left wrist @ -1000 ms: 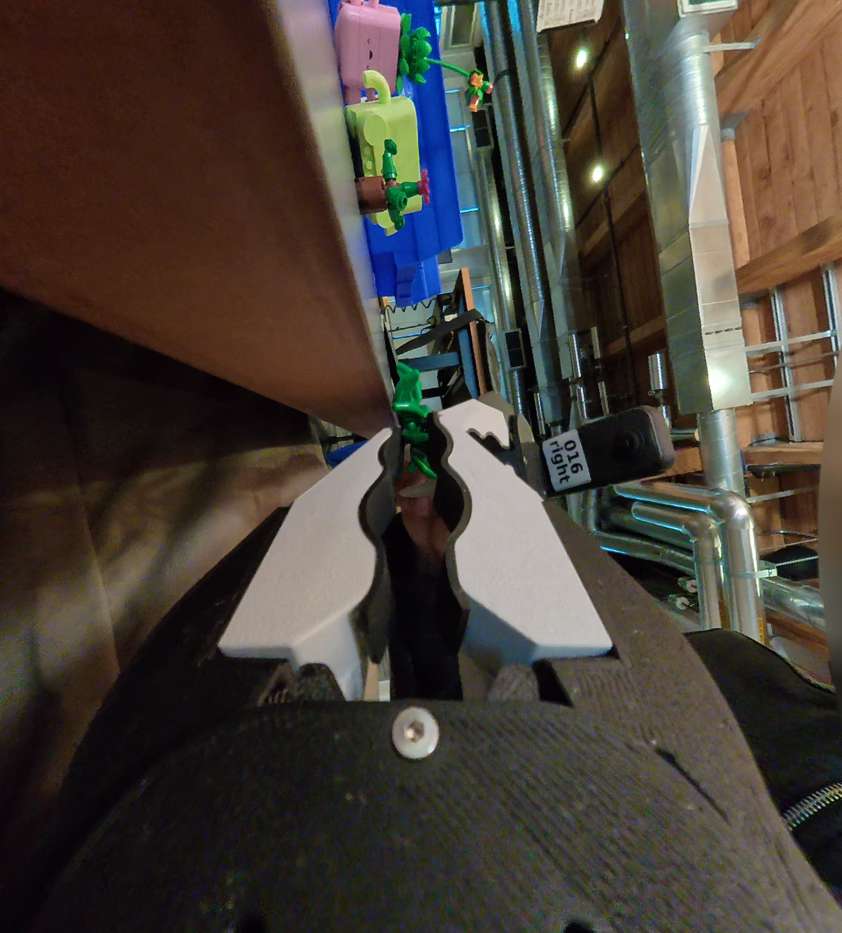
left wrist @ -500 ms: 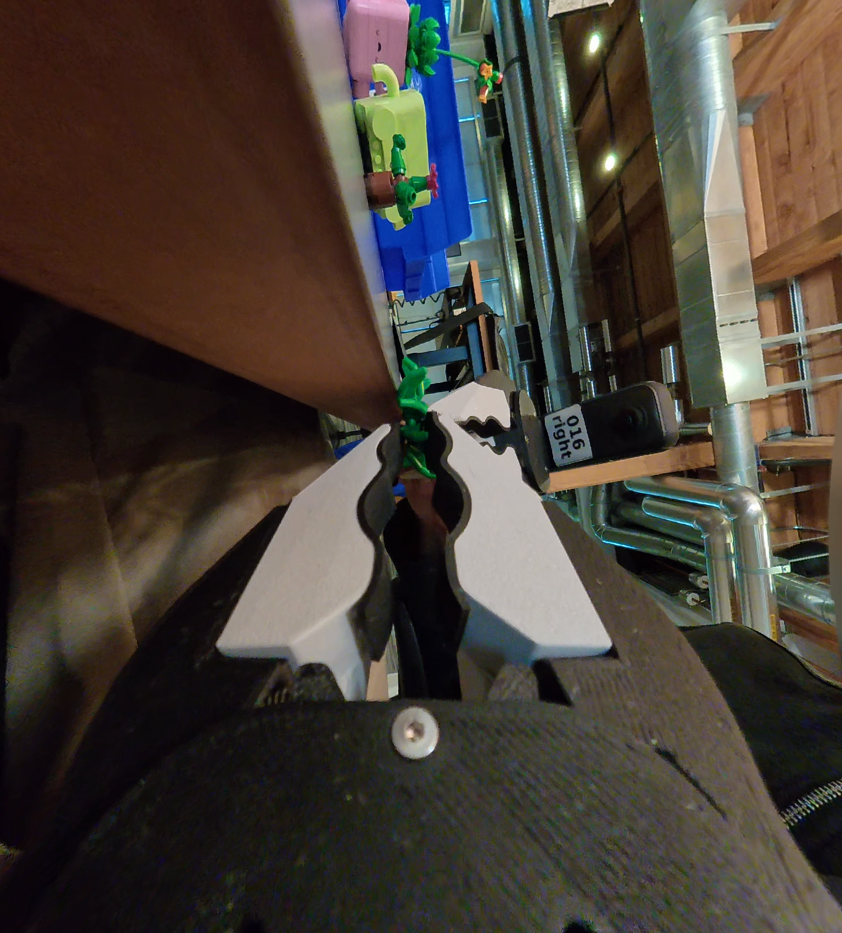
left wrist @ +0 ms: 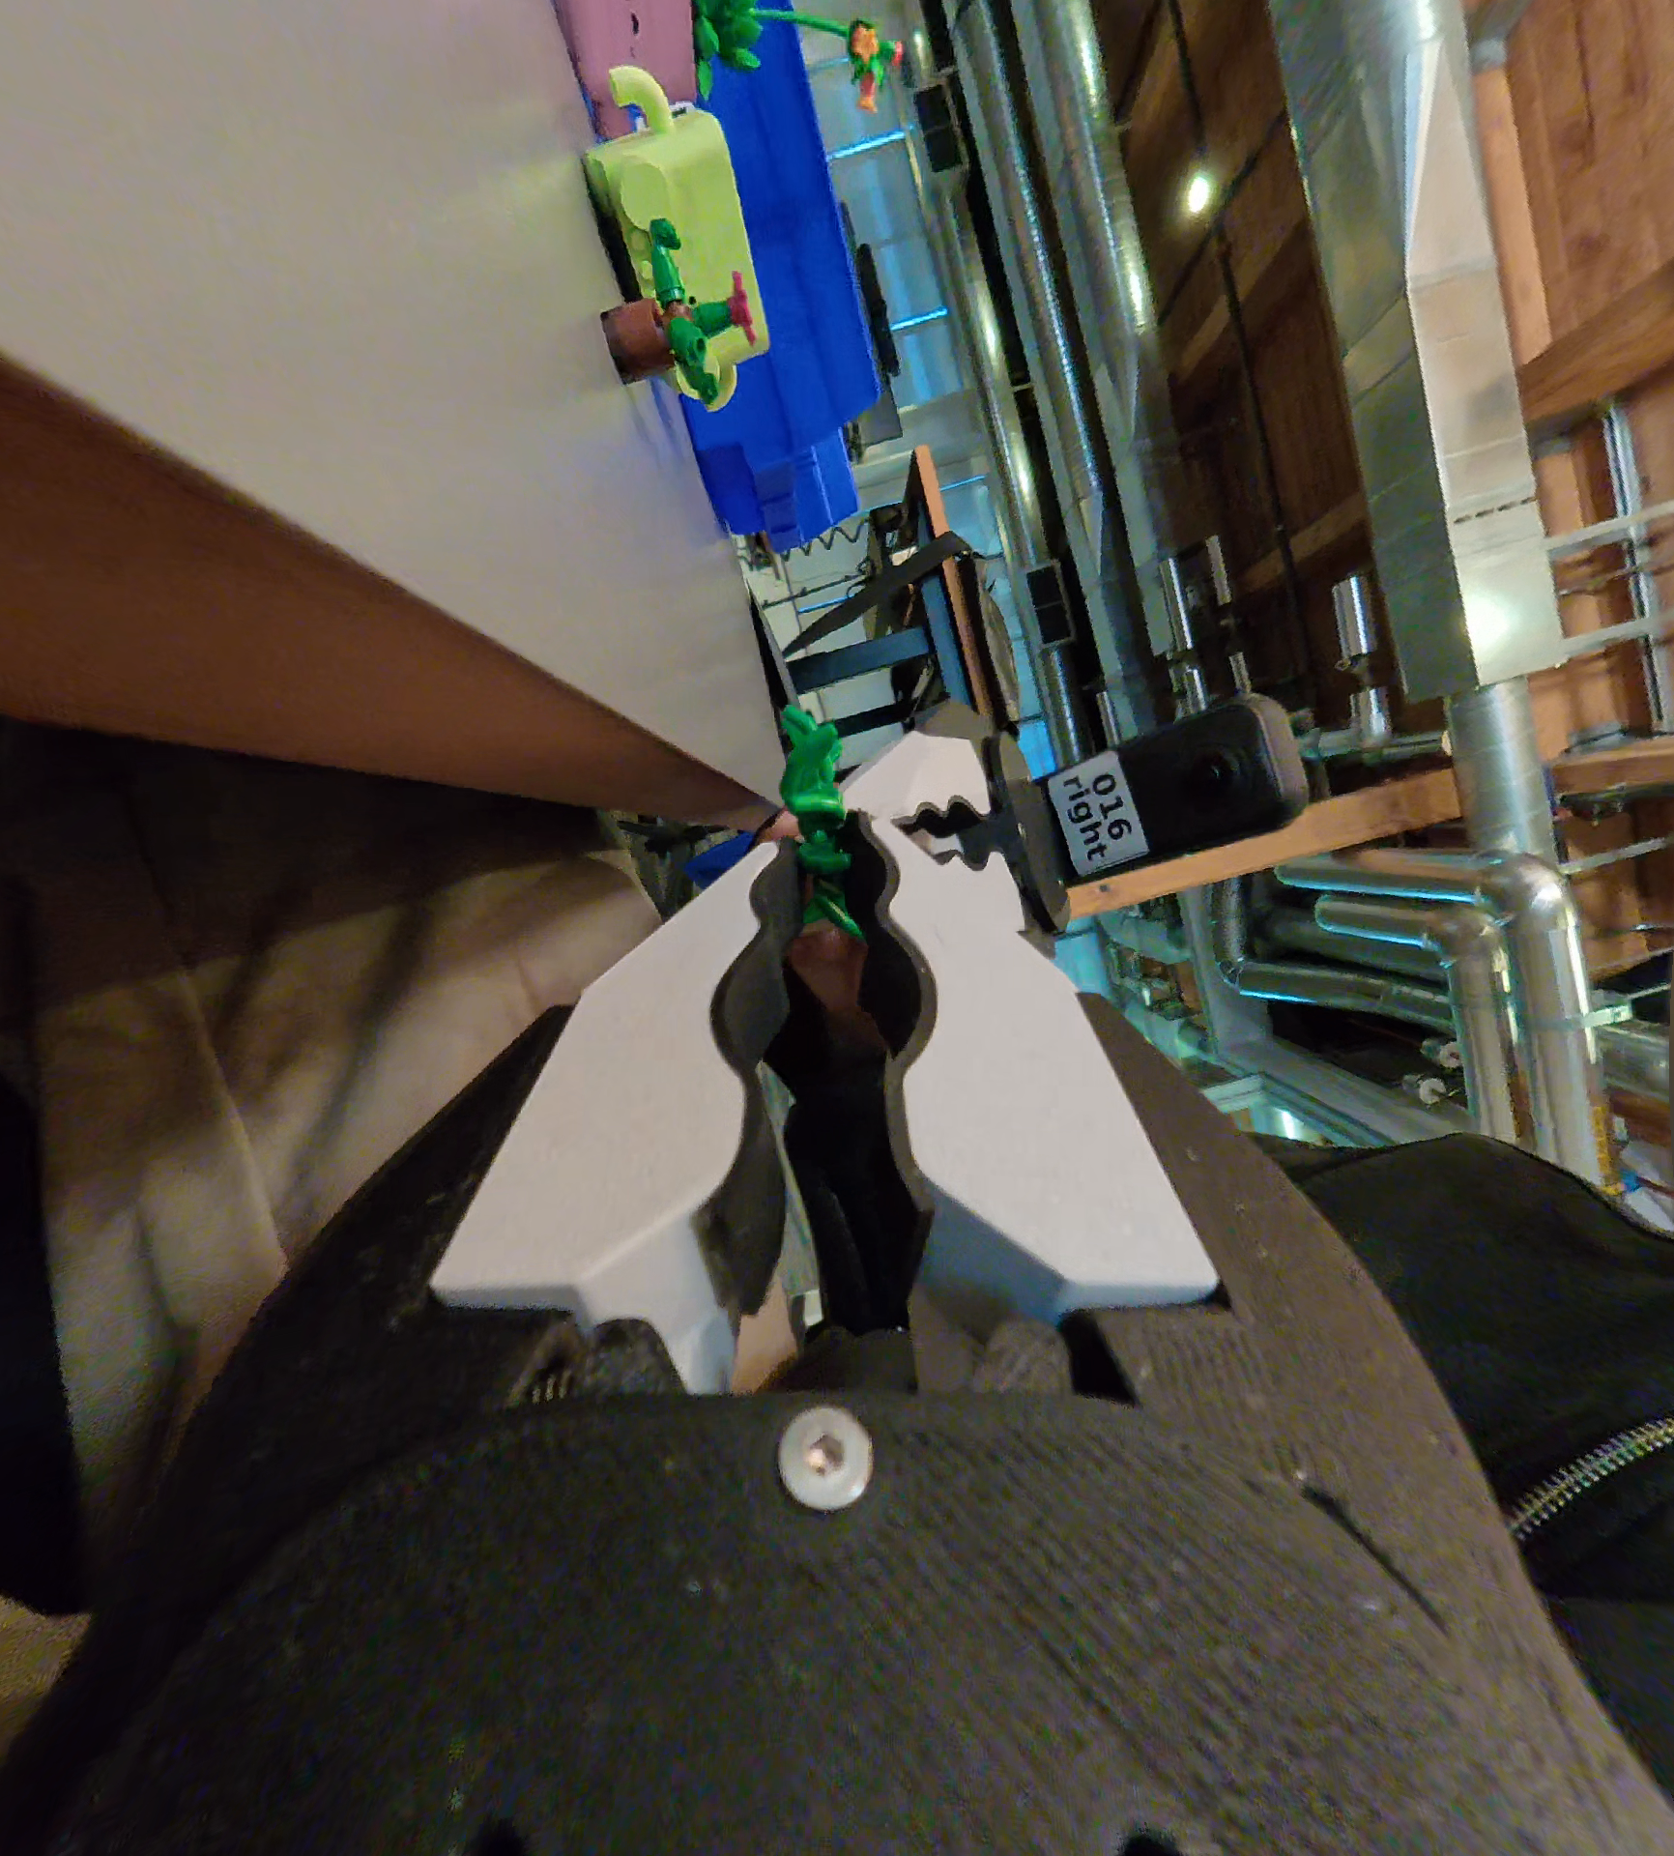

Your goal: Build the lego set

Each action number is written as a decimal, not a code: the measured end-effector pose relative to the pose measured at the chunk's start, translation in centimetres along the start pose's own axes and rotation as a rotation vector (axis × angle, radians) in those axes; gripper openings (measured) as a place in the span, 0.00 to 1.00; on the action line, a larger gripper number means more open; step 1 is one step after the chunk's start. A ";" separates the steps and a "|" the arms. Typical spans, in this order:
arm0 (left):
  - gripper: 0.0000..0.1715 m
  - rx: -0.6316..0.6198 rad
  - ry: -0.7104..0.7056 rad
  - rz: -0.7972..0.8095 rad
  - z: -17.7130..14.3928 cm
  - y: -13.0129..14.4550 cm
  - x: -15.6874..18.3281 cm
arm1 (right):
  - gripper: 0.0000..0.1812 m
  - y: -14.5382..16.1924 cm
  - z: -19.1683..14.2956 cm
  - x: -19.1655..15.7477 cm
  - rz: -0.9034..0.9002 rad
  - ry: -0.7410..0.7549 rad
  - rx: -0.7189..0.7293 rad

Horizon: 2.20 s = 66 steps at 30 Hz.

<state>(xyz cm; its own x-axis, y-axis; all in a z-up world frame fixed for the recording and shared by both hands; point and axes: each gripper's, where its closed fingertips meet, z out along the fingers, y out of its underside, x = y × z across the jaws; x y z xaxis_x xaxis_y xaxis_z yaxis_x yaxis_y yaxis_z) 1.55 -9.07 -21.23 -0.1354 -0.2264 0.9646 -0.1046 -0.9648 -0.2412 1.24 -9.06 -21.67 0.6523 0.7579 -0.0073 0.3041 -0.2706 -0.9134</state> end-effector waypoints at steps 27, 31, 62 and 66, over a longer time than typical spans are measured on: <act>0.07 -0.082 -0.007 0.035 -0.7 1.4 0.4 | 0.00 0.0 0.0 -1.3 0.158 -0.115 0.087; 0.07 -0.064 0.002 0.034 -0.7 1.3 0.5 | 0.00 -0.3 0.0 -1.3 0.194 -0.126 0.113; 0.06 0.025 0.235 -0.075 -1.1 -0.2 3.4 | 0.01 -2.8 -0.2 -0.7 0.257 0.034 0.255; 0.06 0.001 0.233 -0.031 -0.6 0.1 4.1 | 0.01 -2.7 -0.7 -1.0 0.260 0.076 0.257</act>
<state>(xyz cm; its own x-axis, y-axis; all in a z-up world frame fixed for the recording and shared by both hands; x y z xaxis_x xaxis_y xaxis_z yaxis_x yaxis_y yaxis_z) 0.40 -10.06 -17.38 -0.3560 -0.1602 0.9207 -0.1116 -0.9709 -0.2121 0.31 -9.52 -18.94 0.7374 0.6348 -0.2309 -0.0562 -0.2830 -0.9575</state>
